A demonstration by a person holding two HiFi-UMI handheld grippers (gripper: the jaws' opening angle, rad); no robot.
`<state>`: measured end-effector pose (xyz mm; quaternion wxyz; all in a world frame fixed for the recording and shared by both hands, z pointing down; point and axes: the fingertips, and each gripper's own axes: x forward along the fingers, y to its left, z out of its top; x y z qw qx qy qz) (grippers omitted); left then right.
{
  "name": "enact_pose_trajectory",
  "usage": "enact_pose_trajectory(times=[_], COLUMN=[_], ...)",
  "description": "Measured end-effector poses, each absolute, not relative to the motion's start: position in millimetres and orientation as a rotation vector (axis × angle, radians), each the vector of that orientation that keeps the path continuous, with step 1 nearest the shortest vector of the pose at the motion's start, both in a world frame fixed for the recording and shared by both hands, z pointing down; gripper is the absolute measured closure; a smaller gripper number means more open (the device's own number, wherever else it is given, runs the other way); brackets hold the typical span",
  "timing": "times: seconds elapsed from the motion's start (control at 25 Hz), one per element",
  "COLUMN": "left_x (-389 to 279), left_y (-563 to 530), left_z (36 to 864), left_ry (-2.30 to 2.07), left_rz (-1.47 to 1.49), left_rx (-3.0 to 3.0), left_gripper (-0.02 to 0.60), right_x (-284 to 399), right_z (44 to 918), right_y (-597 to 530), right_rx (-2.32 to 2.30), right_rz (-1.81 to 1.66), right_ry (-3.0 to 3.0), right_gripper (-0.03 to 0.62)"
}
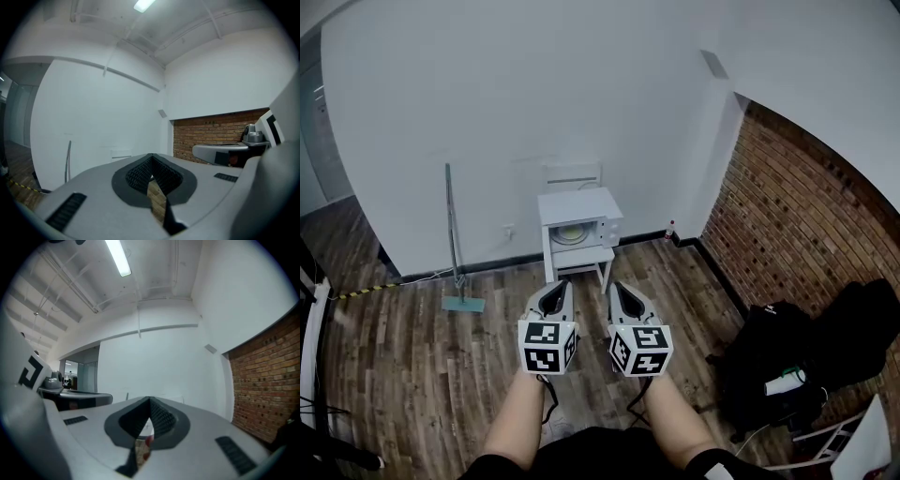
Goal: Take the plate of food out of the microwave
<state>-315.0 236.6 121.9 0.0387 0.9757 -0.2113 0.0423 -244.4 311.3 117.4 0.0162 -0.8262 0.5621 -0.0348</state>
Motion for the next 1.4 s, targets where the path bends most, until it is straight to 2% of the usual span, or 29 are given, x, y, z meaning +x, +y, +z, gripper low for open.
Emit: enact_pose_trajectory(times=[0.36,0.64,1.4], left_x=[-319.7,-289.2,-103.2], left_y=[222.1,211.5,165.9], left_z=[138.3,146.6,149.0], left_ry=[-0.626,-0.641,-0.811], left_rz=[0.157,0.194,0.235], left_rx=[2.970,2.979,2.910], left_gripper=[0.584,0.584,0.584], right_x=[-246.1,-212.0,-19.5], right_z=[133.1,142.9,146.1], right_y=[304.5,291.4,232.1], right_rx=[-2.596,-2.562,-2.434], right_rz=[-0.152,-0.183,-0.227], right_ry=[1.715,1.720,1.899], right_gripper=[0.588,0.588,0.588])
